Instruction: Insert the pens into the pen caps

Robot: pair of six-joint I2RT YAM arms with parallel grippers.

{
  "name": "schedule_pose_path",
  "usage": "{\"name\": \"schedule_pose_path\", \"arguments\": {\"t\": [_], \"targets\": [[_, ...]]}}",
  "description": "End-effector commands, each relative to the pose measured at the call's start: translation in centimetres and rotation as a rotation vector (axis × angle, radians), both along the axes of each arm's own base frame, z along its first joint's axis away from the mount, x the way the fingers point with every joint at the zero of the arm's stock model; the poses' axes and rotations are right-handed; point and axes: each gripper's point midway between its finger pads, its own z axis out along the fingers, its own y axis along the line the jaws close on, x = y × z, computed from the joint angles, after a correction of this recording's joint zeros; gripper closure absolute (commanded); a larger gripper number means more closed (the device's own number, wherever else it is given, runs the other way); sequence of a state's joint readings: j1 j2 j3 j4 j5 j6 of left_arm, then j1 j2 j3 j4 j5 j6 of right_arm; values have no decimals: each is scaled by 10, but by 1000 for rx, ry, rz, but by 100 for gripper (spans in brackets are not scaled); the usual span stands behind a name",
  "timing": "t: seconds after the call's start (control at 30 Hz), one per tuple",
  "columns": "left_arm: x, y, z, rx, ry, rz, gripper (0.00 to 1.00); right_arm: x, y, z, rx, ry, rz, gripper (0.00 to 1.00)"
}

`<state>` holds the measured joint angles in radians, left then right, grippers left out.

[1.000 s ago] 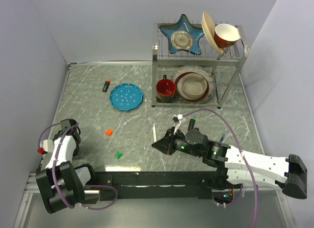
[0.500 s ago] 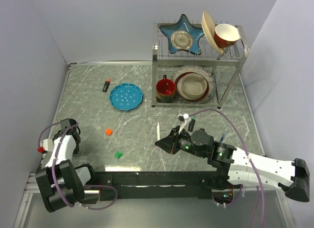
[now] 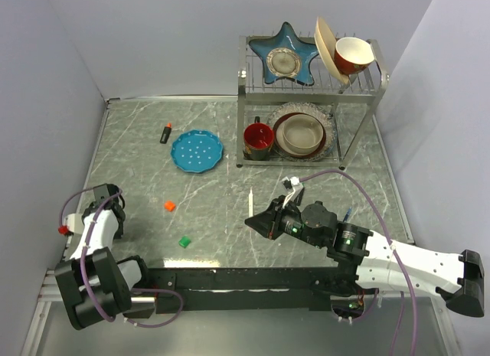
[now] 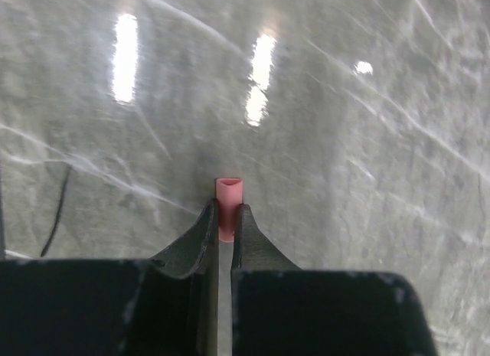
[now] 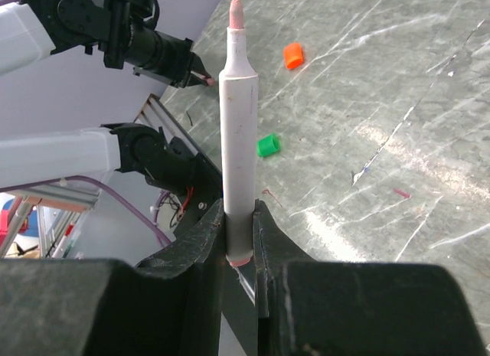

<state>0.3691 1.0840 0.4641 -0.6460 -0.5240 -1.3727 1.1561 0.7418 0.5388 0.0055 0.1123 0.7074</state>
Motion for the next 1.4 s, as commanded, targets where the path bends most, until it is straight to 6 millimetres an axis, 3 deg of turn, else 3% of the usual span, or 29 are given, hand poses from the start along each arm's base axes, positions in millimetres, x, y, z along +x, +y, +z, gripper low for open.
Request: {"name": "schedule_pose_path", "arguments": {"t": [0.0,0.23,0.5,0.57,0.7,0.83,0.93,1.07,1.17,1.3,1.37], "targets": [[33,-31,-1,-125,-69,-161,99,5,1,25,50,-44,-19,100],[56,-51,21,-63,-17,-394,99,5,6,26,44,-33,-11,100],[89,-71,65,52,-16,-615,99,8,-2,33,57,-50,-45,100],[108,-90,73,59,-76,-751,99,9,-5,34,63,-55,-57,100],[125,-147,79,16,-157,-1120,99,12,-16,35,56,-70,-90,100],[132,-189,90,27,-237,-1345,99,20,-33,35,49,-88,-167,100],[136,-213,92,54,-164,-1499,99,20,-46,42,83,-103,-201,100],[134,-246,84,68,20,-1721,99,21,-61,55,122,-131,-236,100],[126,-286,82,32,43,-1996,99,21,-71,66,131,-144,-257,100],[115,-307,80,148,99,-2211,99,20,-79,72,151,-150,-273,100],[101,-318,70,195,151,-2318,97,19,-81,71,158,-147,-274,100]]}}
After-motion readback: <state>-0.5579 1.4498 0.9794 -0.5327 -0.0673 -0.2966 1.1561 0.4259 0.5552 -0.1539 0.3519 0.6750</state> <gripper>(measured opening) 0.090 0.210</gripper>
